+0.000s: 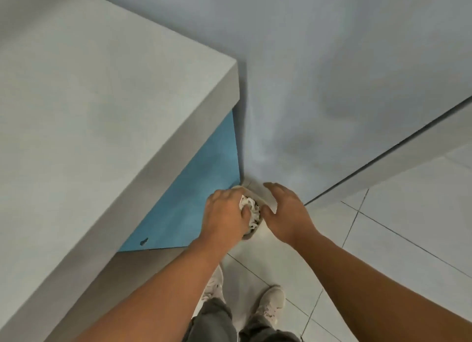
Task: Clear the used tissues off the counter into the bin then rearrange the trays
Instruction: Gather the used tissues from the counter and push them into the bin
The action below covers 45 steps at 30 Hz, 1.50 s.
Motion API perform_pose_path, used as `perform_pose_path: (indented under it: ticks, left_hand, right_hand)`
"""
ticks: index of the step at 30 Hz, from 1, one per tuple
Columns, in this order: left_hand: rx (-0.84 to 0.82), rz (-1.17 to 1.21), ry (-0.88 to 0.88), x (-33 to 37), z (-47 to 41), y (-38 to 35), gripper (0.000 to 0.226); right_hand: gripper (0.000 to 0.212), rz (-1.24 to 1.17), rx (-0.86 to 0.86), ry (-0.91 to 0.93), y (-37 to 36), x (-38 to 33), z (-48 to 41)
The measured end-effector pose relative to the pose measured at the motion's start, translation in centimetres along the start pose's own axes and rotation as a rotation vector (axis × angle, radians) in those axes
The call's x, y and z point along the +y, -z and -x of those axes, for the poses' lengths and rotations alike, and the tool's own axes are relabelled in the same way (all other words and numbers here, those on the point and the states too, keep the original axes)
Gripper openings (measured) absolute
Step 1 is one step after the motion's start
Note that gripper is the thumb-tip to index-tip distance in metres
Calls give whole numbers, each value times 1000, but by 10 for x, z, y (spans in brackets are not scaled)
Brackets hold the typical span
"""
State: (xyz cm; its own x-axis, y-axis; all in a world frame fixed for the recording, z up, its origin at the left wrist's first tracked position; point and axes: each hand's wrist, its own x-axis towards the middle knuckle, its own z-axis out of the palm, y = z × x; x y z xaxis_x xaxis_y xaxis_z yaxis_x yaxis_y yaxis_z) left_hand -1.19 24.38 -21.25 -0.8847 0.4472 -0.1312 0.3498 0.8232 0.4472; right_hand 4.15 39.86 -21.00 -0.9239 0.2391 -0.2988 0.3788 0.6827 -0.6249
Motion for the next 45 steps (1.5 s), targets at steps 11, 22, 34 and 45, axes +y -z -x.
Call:
perform_pose_path:
  ticks: [11, 22, 34, 45]
  left_hand:
    - [361, 89, -39, 23, 34, 184, 44]
    - [580, -29, 132, -63, 69, 324, 40]
    - [471, -275, 496, -264, 91, 411, 35]
    - [9, -268, 652, -366, 52, 452, 48]
  right_hand:
    - [52, 28, 105, 401, 107, -141, 32]
    - [48, 110, 119, 697, 106, -303, 2]
    - [45, 118, -56, 811, -19, -444, -52]
    - [41, 163, -173, 776, -107, -508, -91]
